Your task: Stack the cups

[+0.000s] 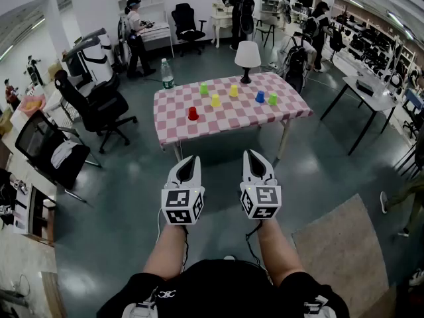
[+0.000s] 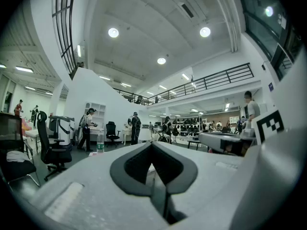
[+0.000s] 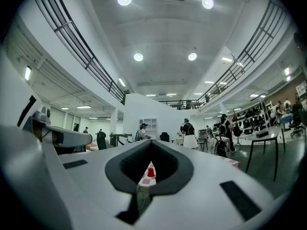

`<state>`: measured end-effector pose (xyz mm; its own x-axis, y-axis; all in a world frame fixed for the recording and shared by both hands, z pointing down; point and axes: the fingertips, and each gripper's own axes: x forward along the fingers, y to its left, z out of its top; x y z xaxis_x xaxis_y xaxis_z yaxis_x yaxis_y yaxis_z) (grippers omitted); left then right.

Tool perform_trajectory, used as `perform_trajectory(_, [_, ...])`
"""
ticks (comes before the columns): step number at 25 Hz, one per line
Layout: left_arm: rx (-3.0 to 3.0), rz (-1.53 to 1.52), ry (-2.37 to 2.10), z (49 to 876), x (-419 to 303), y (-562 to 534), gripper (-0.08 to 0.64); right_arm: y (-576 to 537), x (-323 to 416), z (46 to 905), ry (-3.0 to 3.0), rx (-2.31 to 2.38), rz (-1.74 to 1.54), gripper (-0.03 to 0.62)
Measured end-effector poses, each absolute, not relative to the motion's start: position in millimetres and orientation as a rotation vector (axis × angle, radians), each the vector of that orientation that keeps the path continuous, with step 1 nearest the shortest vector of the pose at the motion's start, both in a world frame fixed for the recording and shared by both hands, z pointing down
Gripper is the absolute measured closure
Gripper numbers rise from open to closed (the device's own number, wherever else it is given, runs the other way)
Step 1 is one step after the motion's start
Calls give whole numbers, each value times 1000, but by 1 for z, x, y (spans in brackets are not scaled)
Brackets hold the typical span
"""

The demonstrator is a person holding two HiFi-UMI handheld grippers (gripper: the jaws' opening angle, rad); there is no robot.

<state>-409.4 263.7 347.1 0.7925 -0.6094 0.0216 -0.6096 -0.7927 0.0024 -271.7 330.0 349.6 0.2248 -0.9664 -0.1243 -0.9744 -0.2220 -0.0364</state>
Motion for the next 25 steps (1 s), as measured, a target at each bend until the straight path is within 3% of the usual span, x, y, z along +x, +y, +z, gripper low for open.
perform_trajectory(25, [2945, 40, -1033, 365, -324, 266, 545, 328, -196, 364, 1931, -2295, 99, 592])
